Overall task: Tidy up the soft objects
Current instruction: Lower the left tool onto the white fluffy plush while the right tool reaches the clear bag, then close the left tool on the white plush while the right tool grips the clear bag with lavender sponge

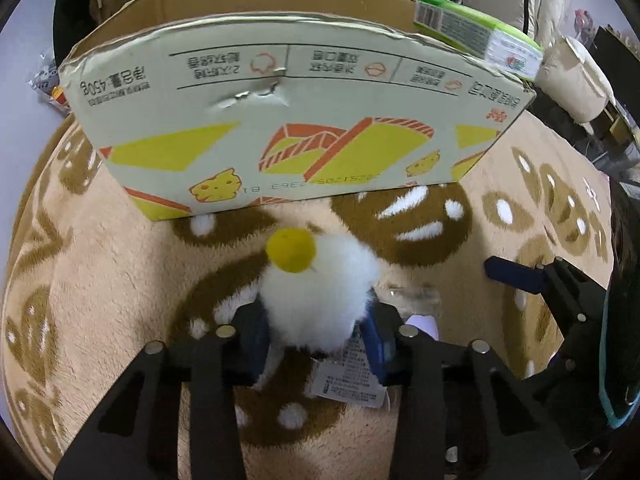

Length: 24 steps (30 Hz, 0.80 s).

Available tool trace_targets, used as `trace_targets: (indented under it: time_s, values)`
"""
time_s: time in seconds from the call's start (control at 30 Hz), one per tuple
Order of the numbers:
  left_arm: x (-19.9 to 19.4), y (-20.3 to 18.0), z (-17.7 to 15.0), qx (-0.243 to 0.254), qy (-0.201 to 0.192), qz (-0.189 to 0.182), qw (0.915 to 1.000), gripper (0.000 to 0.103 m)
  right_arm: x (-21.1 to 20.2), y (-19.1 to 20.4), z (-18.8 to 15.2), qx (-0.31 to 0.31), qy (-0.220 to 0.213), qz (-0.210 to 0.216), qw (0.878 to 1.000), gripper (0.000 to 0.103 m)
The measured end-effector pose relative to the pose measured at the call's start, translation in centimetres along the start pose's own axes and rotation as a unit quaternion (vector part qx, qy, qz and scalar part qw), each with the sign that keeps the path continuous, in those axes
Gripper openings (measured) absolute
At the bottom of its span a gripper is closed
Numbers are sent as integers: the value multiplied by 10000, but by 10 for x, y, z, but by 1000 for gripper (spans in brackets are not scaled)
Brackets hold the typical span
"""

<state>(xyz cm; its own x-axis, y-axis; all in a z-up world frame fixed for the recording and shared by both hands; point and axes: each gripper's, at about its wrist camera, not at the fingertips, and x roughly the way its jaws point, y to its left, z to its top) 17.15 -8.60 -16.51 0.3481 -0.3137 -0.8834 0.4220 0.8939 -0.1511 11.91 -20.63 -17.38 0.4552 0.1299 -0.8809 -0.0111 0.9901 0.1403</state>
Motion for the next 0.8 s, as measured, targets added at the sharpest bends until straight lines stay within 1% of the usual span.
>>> trace_targets:
  time_s: [0.13,0.33,0.5,0.6,0.8]
  values:
    - [-7,2,-2,-14,-112,-10,9999,29,-1,1,0,-29,-2,-23,10000,103]
    - [-26,16,-1,-169,-226,334,9990,29,-1,-3,2,-107,-5,-49,9999,103]
    - [-50,32,-4,-454,-419,481,9969,29,0,9,0,-276,57,-34,9996,103]
    - [-57,37,-7,-528,-473,525,9961,29,2,20,-3,-349,93,-92,9993,103]
    - [-57,29,-10,-403,-450,700,9957,29,0,35,-8,-224,179,-237,9993,101]
